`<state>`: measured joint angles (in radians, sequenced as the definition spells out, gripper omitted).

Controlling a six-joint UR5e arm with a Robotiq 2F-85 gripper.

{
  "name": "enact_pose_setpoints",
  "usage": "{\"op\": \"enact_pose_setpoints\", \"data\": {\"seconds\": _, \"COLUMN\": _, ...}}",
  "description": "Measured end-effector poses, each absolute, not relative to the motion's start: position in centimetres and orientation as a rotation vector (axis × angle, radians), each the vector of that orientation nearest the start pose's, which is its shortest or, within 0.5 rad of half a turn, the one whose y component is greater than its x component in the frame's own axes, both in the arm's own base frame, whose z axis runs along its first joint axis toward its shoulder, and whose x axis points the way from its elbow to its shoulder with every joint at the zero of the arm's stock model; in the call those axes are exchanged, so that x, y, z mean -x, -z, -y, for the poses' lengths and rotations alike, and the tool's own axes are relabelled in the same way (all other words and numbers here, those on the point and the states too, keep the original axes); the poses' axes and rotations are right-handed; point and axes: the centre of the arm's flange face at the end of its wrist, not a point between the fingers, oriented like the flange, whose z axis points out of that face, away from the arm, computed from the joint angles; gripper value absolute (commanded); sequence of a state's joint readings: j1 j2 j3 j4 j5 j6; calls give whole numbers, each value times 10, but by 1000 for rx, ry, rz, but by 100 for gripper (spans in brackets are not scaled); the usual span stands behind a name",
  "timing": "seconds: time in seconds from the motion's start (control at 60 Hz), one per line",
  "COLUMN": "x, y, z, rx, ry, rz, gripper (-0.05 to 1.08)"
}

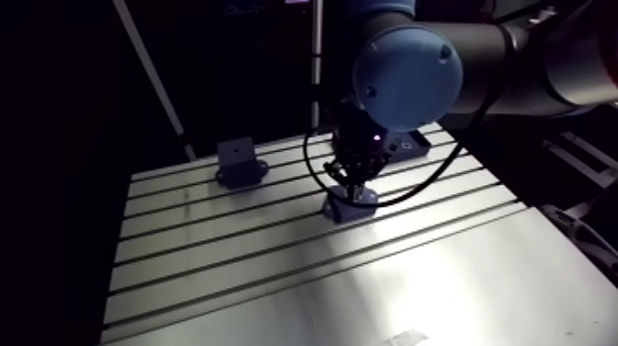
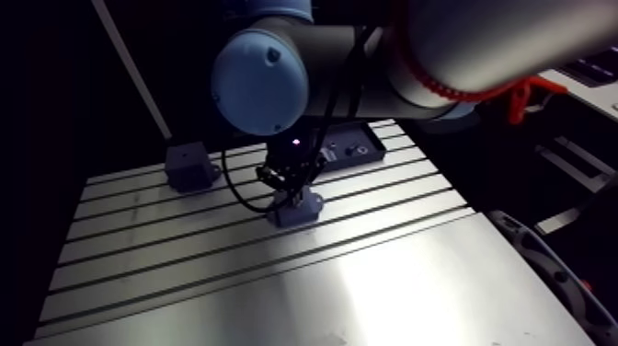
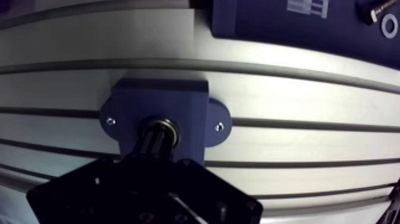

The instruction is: Pick up the bearing and press it into the housing until flush.

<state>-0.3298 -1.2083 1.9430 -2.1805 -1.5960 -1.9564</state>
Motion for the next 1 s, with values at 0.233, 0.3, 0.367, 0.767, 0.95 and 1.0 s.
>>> {"op": "enact_pose_setpoints", "data": {"seconds": 0.233, "x": 541, "y": -184, "z": -47, "rx": 85, "ry": 32, "rz": -3011, "gripper": 107}}
{"op": "enact_pose_setpoints", "data": {"seconds": 0.3, "x": 541, "y": -184, "z": -47, "rx": 85, "ry": 32, "rz": -3011, "gripper": 107}}
{"op": "enact_pose_setpoints", "data": {"seconds": 0.367, "x": 541, "y": -184, "z": -47, "rx": 85, "ry": 32, "rz": -3011, "gripper": 107}}
{"op": "enact_pose_setpoints", "data": {"seconds": 0.767, "x": 541, "y": -184, "z": -46, "rx": 87, "ry": 27, "rz": -3021, "gripper": 107}}
{"op": "enact_pose_setpoints", "data": {"seconds": 0.95, "x": 541, "y": -184, "z": -46, "rx": 87, "ry": 25, "rz": -3024, "gripper": 108}}
{"op": "enact_pose_setpoints", "data": {"seconds": 1.0, "x": 541, "y": -184, "z": -46, "rx": 88, "ry": 24, "rz": -3025, "gripper": 108}}
